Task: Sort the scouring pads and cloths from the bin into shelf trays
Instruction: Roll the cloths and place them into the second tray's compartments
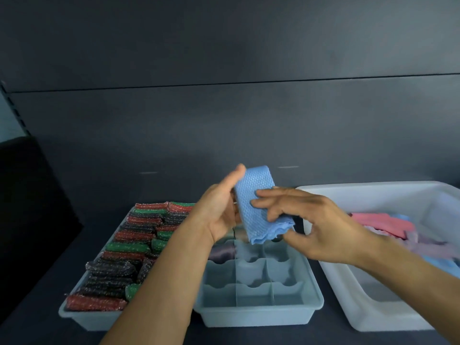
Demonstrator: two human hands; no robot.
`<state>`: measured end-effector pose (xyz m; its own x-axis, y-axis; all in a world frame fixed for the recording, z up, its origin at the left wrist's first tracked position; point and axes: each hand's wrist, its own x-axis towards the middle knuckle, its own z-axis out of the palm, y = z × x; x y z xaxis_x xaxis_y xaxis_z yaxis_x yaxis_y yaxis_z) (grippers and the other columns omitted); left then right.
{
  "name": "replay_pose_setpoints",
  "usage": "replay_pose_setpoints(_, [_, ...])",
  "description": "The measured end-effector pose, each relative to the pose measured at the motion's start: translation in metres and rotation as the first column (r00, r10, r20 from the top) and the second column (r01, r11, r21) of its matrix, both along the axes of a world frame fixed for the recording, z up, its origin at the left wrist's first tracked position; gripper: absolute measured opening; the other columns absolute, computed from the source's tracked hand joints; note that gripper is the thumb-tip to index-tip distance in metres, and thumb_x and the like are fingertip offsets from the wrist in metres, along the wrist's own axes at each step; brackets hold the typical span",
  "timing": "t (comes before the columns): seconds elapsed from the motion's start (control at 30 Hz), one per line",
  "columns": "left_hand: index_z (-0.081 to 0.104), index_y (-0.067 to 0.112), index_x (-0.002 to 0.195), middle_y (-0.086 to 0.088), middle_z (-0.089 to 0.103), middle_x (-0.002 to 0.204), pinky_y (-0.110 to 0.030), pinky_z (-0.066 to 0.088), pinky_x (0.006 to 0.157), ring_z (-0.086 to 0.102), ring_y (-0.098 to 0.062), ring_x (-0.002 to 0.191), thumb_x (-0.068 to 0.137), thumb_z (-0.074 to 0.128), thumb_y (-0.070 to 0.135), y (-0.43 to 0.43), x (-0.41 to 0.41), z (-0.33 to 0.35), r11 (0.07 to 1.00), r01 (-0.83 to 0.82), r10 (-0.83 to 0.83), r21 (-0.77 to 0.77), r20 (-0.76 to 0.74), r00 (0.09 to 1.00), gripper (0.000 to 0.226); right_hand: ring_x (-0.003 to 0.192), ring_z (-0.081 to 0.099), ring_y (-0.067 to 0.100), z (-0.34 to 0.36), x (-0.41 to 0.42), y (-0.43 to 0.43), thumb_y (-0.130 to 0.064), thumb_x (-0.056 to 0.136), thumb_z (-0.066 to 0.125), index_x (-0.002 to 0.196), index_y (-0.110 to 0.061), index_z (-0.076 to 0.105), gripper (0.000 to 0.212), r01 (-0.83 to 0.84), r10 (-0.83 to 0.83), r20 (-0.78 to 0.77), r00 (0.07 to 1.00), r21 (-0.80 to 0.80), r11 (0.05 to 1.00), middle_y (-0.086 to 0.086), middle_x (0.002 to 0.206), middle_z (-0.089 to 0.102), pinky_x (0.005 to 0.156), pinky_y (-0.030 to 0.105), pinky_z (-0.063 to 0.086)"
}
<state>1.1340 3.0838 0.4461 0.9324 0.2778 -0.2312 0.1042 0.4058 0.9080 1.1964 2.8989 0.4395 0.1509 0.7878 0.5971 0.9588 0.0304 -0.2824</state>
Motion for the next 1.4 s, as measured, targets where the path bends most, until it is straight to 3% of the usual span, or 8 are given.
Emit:
replay_pose_setpoints(0.2, [0.061, -0.005, 0.121, -0.019, 0.065, 0.105, -0.038, 0.055, 0.081, 0.064, -0.028, 0.090, 0.097, 0.054, 0.016, -0.002, -0.002, -0.005, 0.997, 0.062, -0.060, -0.036, 0.046, 0.997, 0.033, 0.137, 0.040, 0.018, -0.009, 0.019, 0.009, -0.008, 0.076, 0.071, 0.127, -0.021, 0.052, 0.056, 0.099, -0.089, 0.400, 0.912, -0.005, 0.995, 0.000, 0.145, 0.047, 0.106, 0.038, 0.036])
replay_pose_setpoints(0.33, [0.063, 0.006, 0.117, -0.007, 0.066, 0.116, -0.035, 0.053, 0.084, 0.063, -0.019, 0.104, 0.087, 0.056, 0.049, -0.007, 0.003, -0.016, 0.997, 0.012, -0.015, 0.081, 0.044, 0.999, 0.053, 0.091, 0.062, 0.006, -0.004, 0.008, 0.023, -0.005, 0.079, 0.069, 0.091, -0.020, 0.070, 0.020, 0.165, -0.094, -0.271, 0.958, 0.253, 0.953, -0.006, 0.094, 0.071, 0.082, 0.023, 0.048])
replay_pose_setpoints(0.43, [0.064, 0.018, 0.127, -0.006, 0.067, 0.126, -0.046, 0.045, 0.102, 0.060, -0.025, 0.121, 0.067, 0.043, 0.084, -0.005, -0.001, -0.022, 0.984, 0.118, -0.125, 0.133, 0.052, 0.991, 0.092, 0.076, 0.069, 0.015, 0.003, 0.009, 0.028, -0.005, 0.085, 0.069, 0.089, -0.005, 0.070, 0.004, 0.260, -0.038, -0.804, 0.594, 0.147, 0.954, 0.007, 0.085, 0.075, 0.079, 0.041, 0.057])
replay_pose_setpoints(0.53, [0.068, 0.016, 0.118, -0.009, 0.071, 0.117, -0.049, 0.054, 0.091, 0.067, -0.026, 0.108, 0.073, 0.060, 0.072, -0.008, -0.009, -0.021, 0.961, 0.126, -0.151, 0.244, 0.085, 0.985, 0.072, 0.082, 0.070, 0.031, 0.002, 0.014, 0.027, -0.014, 0.087, 0.067, 0.094, -0.002, 0.069, 0.014, 0.264, -0.057, -0.899, 0.435, 0.067, 0.962, 0.017, 0.092, 0.073, 0.079, 0.053, 0.054])
replay_pose_setpoints(0.8, [0.072, 0.025, 0.081, 0.001, 0.070, 0.084, -0.034, 0.048, 0.067, 0.063, -0.016, 0.077, 0.091, 0.059, 0.008, -0.007, -0.013, -0.023, 0.937, -0.080, -0.022, 0.340, 0.284, 0.958, 0.024, 0.080, 0.054, 0.033, -0.006, 0.012, 0.025, -0.002, 0.082, 0.055, 0.084, -0.022, 0.077, 0.030, 0.125, 0.125, -0.865, 0.486, 0.210, 0.970, 0.017, 0.089, 0.071, 0.068, 0.047, 0.040])
replay_pose_setpoints(1.07, [0.069, 0.010, 0.110, -0.015, 0.073, 0.103, -0.039, 0.060, 0.071, 0.071, -0.026, 0.088, 0.088, 0.061, 0.034, -0.004, -0.019, -0.024, 0.927, 0.142, -0.196, 0.348, 0.123, 0.973, 0.034, 0.069, 0.057, 0.021, -0.011, 0.013, 0.028, 0.011, 0.074, 0.037, 0.078, -0.028, 0.075, 0.055, 0.183, -0.086, -0.550, 0.830, 0.124, 0.975, 0.005, 0.081, 0.062, 0.061, 0.028, 0.042])
replay_pose_setpoints(1.3, [0.064, -0.001, 0.105, -0.010, 0.073, 0.081, -0.032, 0.059, 0.057, 0.072, -0.022, 0.072, 0.090, 0.064, 0.000, 0.004, -0.020, -0.033, 0.876, -0.148, 0.013, 0.459, 0.284, 0.959, 0.015, 0.081, 0.070, 0.028, -0.015, 0.016, 0.029, -0.054, 0.082, 0.060, 0.115, -0.032, 0.062, 0.039, 0.090, -0.028, -0.945, 0.325, 0.002, 0.996, 0.009, 0.101, 0.071, 0.065, 0.038, 0.055])
replay_pose_setpoints(1.4, [0.067, 0.005, 0.107, -0.012, 0.070, 0.075, -0.031, 0.057, 0.054, 0.070, -0.022, 0.065, 0.090, 0.065, 0.002, 0.006, -0.022, -0.037, 0.862, -0.153, -0.016, 0.484, 0.327, 0.945, 0.017, 0.054, 0.061, 0.024, -0.020, 0.012, 0.034, -0.015, 0.085, 0.069, 0.102, -0.016, 0.066, 0.017, 0.056, -0.010, -0.943, 0.334, 0.009, 0.998, 0.015, 0.075, 0.066, 0.048, 0.030, 0.051])
